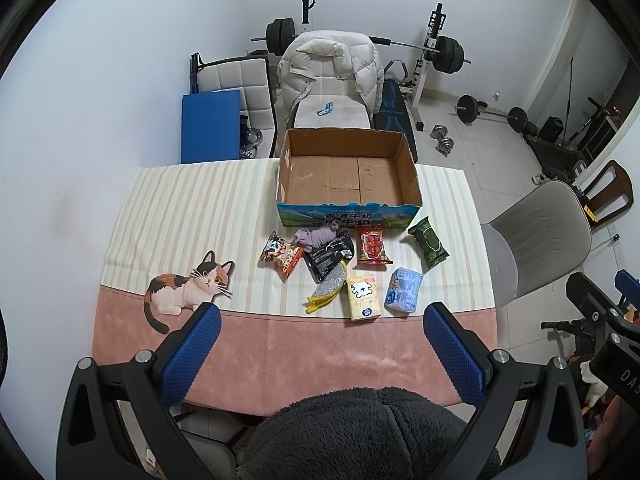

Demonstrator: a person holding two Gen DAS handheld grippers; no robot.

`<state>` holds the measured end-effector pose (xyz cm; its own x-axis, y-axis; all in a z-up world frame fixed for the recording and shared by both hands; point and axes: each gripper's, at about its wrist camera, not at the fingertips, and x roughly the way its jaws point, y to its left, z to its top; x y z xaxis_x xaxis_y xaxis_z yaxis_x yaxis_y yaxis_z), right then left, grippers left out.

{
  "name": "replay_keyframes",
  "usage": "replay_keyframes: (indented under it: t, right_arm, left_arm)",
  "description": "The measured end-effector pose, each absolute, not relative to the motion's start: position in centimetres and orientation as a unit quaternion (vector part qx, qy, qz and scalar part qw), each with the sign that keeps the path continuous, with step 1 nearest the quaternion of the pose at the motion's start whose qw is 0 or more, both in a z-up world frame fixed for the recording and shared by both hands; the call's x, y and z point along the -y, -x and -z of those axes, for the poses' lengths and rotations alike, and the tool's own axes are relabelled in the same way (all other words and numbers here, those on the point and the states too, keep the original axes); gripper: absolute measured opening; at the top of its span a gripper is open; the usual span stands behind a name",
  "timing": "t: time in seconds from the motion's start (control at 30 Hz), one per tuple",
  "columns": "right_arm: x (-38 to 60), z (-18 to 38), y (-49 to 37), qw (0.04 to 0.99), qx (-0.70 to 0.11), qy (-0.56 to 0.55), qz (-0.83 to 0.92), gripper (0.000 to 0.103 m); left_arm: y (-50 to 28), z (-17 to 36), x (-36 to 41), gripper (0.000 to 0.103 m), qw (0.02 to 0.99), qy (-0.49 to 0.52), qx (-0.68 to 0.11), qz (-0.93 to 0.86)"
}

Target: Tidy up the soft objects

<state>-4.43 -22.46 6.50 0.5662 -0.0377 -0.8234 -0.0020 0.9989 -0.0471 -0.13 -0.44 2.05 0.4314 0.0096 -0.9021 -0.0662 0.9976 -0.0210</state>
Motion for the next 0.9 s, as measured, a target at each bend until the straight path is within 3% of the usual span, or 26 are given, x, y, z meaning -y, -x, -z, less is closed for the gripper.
replay_keyframes:
  t: [0.67,0.9]
  right_arm:
    - [23.1,-6.2,5.1,0.888,-0.459,0.012,0.002,0.103]
    - [24.4,-2.6,2.1,0.872,-0.489,-0.005,0.0,0.103]
  left_arm:
    - [0.4,-2.0,0.6,0.103,0.846,0.03,-0.532,-0.023]
    - [-3.4,3.0,1.0,0.103,0.834,0.04,-0.55,-0.033]
